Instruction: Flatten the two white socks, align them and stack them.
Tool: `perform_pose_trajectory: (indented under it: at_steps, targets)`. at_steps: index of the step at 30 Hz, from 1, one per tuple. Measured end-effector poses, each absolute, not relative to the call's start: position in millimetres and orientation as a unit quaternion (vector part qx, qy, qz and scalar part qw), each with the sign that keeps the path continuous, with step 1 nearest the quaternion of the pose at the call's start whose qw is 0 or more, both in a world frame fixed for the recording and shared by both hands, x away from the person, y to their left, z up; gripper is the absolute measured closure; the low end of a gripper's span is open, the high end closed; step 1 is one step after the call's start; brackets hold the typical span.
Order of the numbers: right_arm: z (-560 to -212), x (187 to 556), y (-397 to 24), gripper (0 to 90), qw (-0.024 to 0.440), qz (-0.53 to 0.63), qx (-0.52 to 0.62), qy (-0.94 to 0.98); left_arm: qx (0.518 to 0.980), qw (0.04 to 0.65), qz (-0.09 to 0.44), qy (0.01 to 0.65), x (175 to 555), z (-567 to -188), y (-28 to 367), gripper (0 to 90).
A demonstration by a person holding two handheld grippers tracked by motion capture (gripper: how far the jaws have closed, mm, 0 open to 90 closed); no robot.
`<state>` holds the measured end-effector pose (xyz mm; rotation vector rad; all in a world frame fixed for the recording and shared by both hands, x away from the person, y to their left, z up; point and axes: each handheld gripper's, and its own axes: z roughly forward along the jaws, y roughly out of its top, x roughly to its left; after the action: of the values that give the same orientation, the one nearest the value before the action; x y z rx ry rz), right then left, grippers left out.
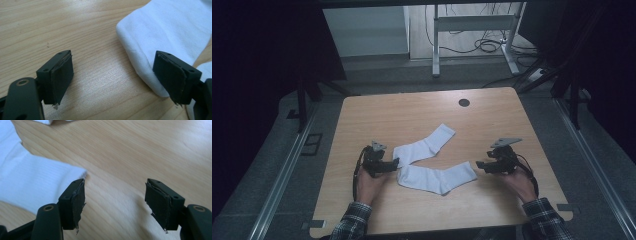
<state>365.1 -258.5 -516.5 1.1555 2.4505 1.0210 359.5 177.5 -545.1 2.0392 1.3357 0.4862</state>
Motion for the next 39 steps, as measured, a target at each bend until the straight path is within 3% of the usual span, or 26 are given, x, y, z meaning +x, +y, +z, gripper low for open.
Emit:
perform_pose_trajectory:
  at_steps: [3,13,26,39]
  targets:
    - [-514,372,-248,36.9,0.125,0.340,0.382,0.850,0.778,0.321,0.185,0.508,359,-545,178,17.2]
    - [-507,409,-214,41.6,0.135,0.336,0.365,0.858,0.777,0.319,0.185,0.509,360,-545,178,16.6]
    - [-503,457,-186,58.6,0.149,0.337,0.368,0.853,0.777,0.320,0.186,0.509,360,-545,178,16.6]
    - [-520,487,-156,56.1,0.161,0.336,0.371,0.851,0.777,0.321,0.186,0.509,360,-545,178,16.6]
